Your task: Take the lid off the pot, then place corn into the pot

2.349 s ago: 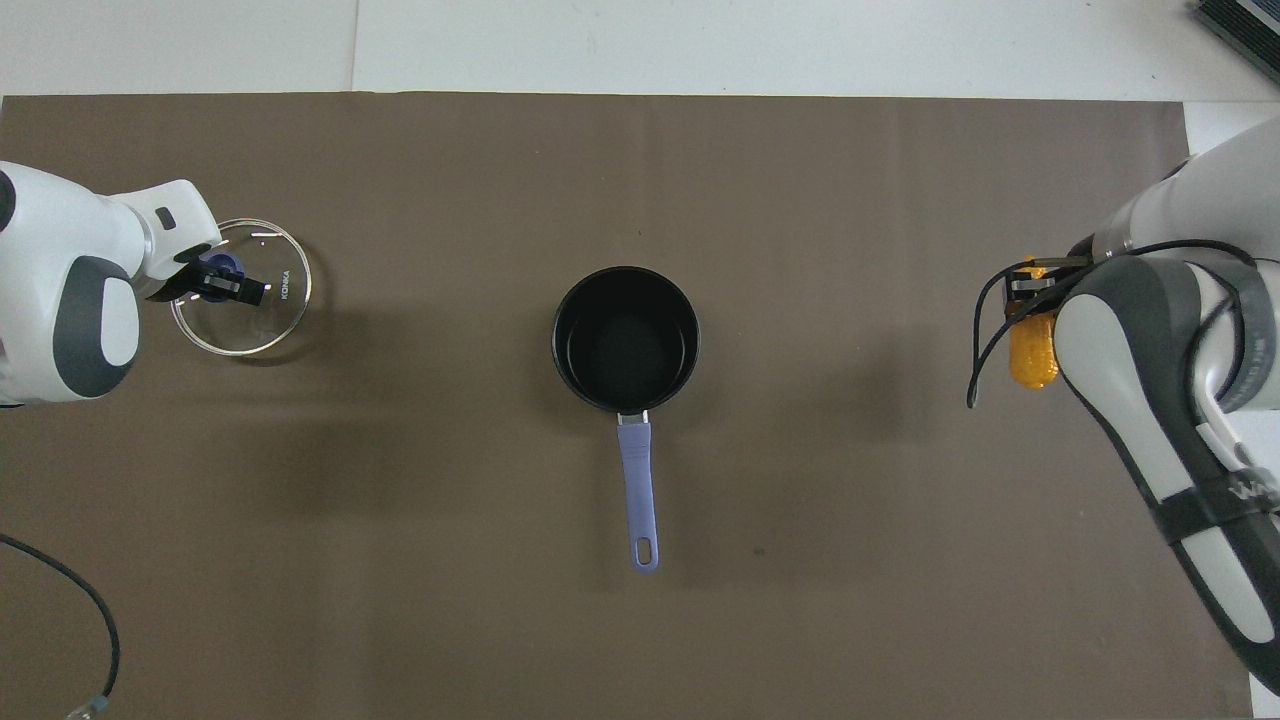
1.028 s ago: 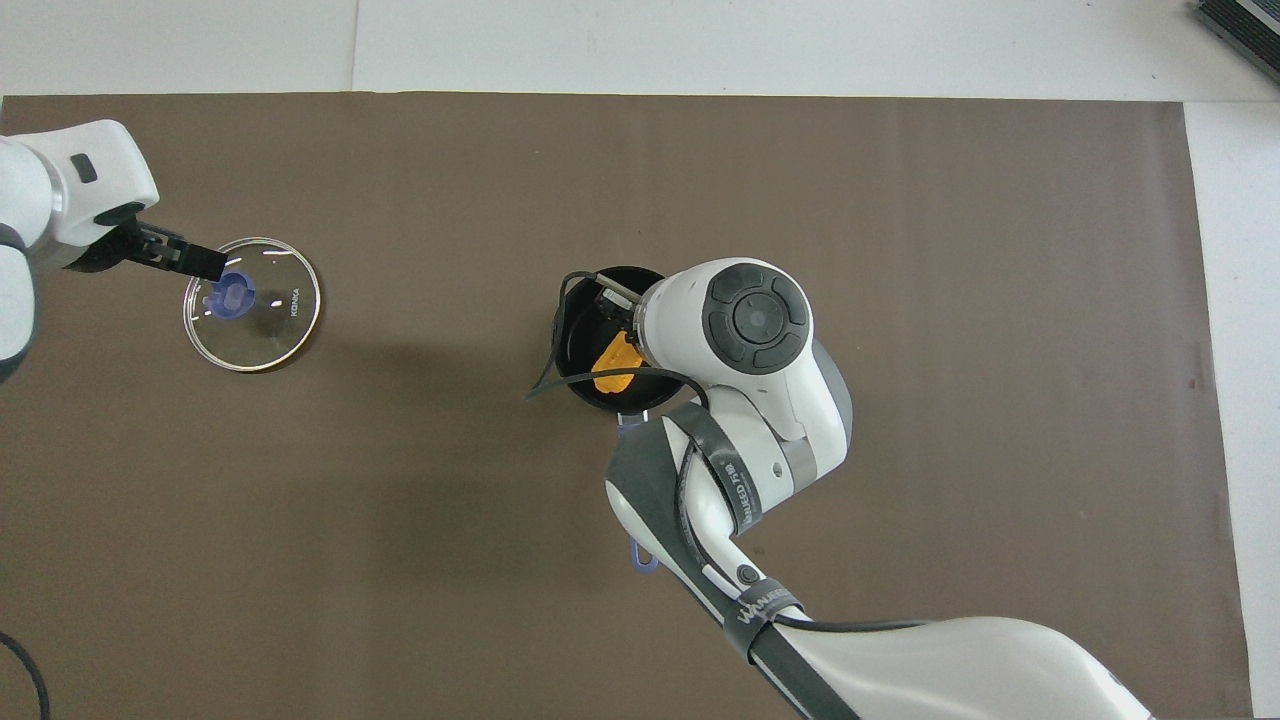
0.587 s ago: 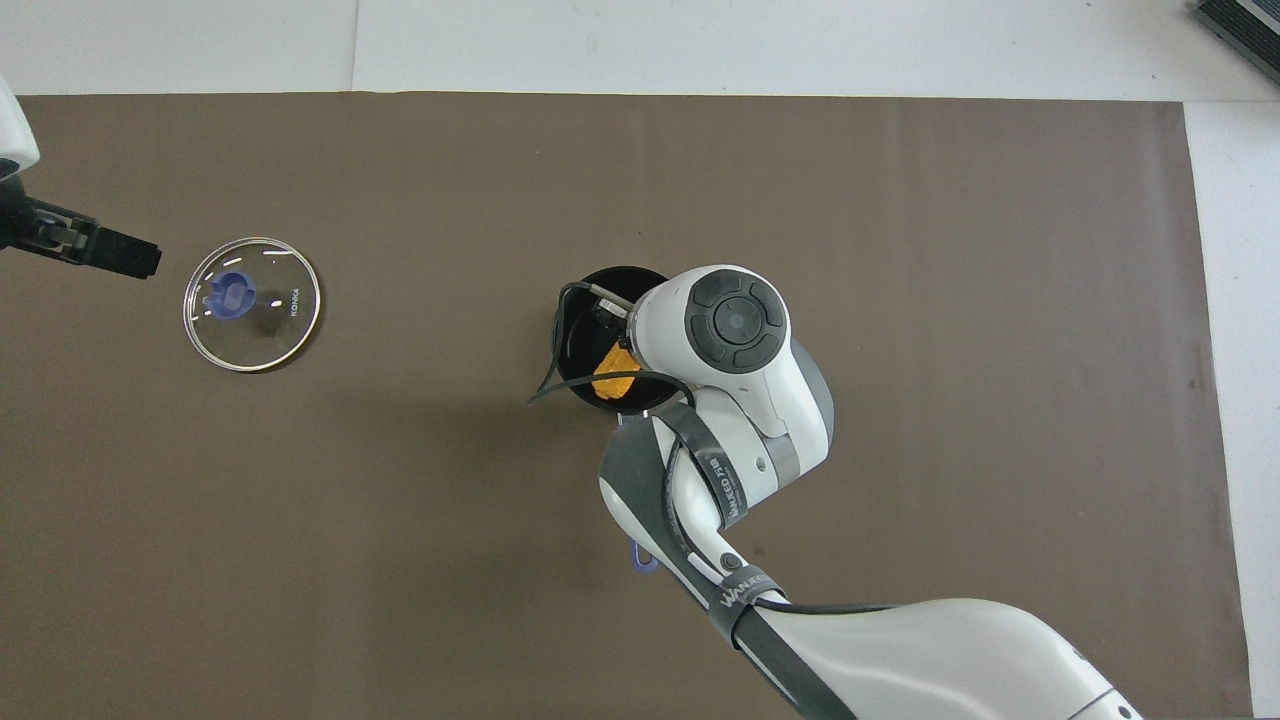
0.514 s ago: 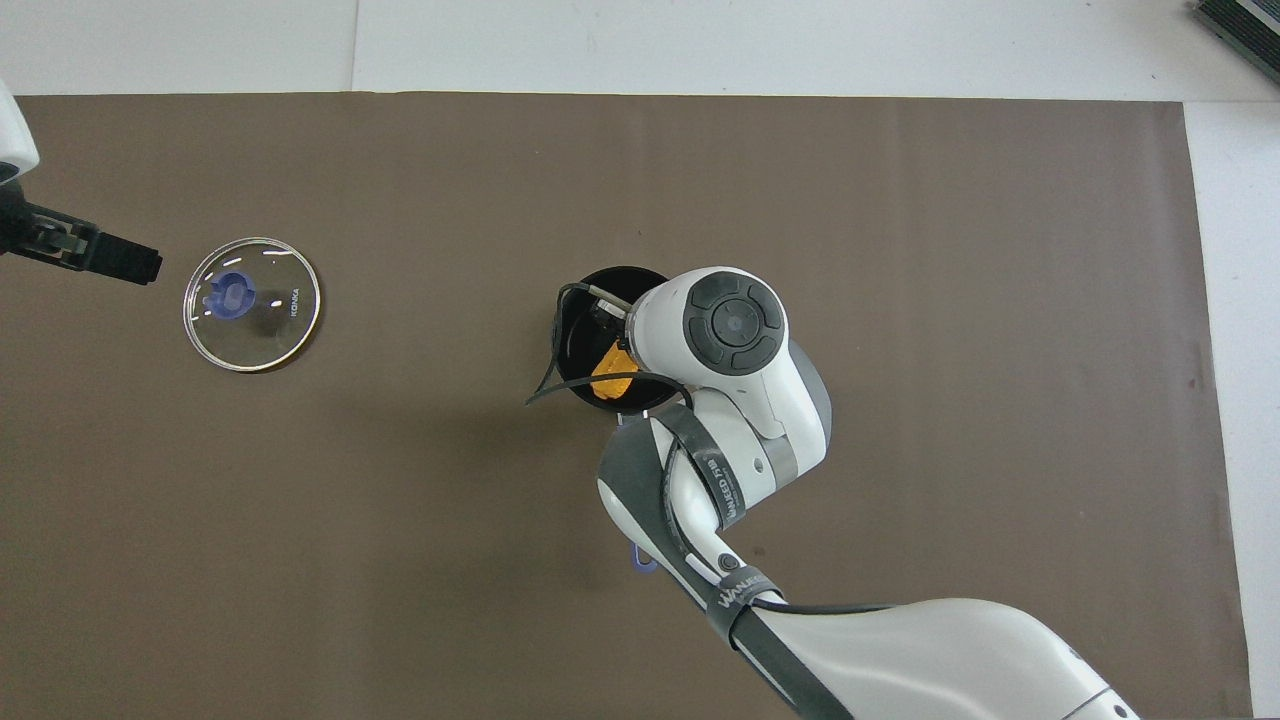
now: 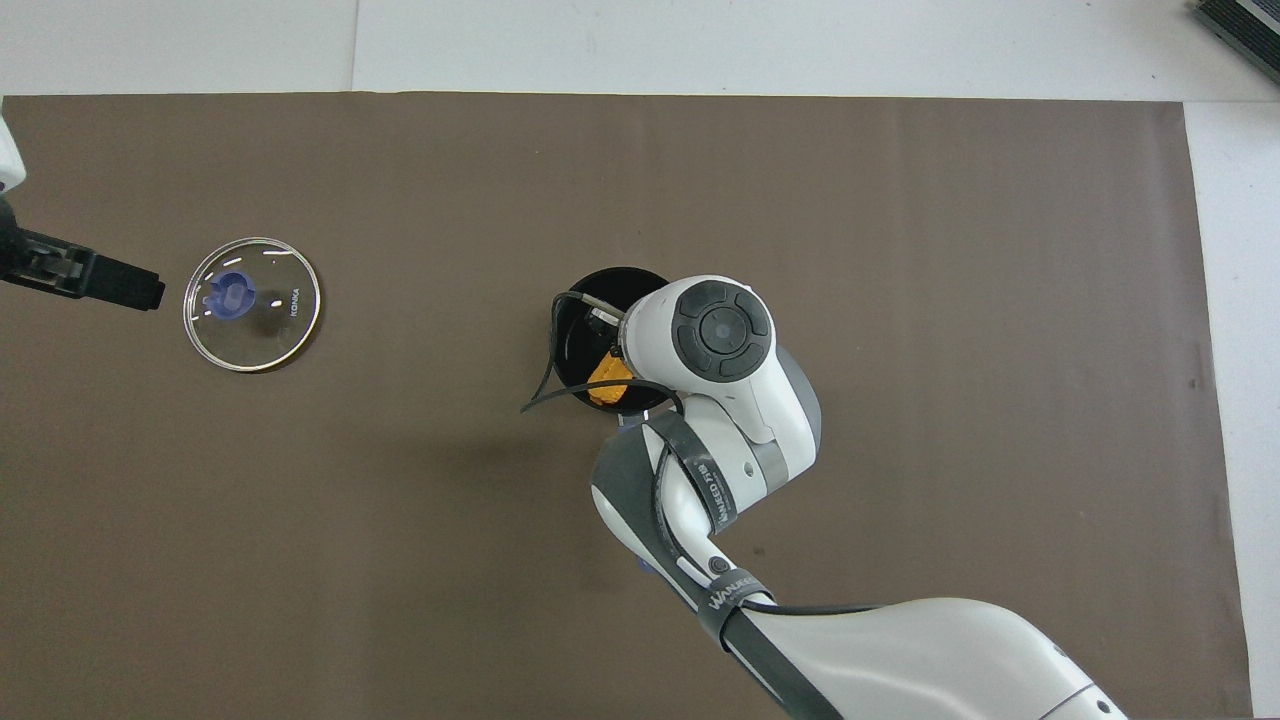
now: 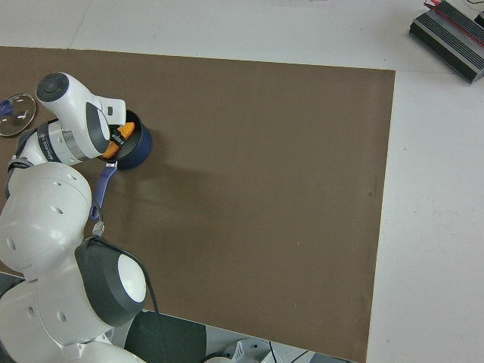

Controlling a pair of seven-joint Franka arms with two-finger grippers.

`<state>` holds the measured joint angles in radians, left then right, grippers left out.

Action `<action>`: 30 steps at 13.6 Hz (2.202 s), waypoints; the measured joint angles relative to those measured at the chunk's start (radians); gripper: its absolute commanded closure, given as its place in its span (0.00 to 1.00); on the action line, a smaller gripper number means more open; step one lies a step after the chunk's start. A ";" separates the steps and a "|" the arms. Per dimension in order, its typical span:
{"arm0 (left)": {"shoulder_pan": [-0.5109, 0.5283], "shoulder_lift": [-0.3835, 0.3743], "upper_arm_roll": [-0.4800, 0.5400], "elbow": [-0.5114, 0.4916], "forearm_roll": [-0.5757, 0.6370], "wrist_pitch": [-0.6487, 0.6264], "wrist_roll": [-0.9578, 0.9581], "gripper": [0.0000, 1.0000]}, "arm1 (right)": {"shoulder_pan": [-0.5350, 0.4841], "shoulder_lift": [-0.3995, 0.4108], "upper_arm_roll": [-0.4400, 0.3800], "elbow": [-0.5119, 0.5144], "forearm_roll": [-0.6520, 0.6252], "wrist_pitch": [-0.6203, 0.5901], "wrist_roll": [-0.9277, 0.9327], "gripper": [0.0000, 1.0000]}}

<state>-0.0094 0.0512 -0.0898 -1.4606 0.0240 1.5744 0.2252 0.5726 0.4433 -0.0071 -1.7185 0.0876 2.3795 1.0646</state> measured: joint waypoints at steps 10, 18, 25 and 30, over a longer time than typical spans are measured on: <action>0.000 -0.025 -0.016 0.000 -0.001 -0.046 -0.033 0.00 | -0.009 -0.001 -0.009 0.010 0.000 0.105 -0.073 0.19; 0.000 -0.025 -0.031 0.039 -0.002 -0.085 -0.035 0.00 | -0.151 -0.144 -0.021 0.026 0.000 -0.045 -0.314 0.13; 0.000 -0.058 -0.031 0.042 -0.002 -0.124 -0.090 0.00 | -0.367 -0.349 -0.026 0.029 -0.002 -0.424 -0.688 0.12; 0.002 -0.064 -0.024 0.039 -0.002 -0.130 -0.132 0.00 | -0.499 -0.471 -0.028 0.030 -0.033 -0.628 -0.897 0.00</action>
<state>-0.0070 -0.0132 -0.1141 -1.4212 0.0224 1.4442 0.0934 0.0740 -0.0278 -0.0352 -1.6889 0.0550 1.7511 0.1678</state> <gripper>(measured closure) 0.000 0.044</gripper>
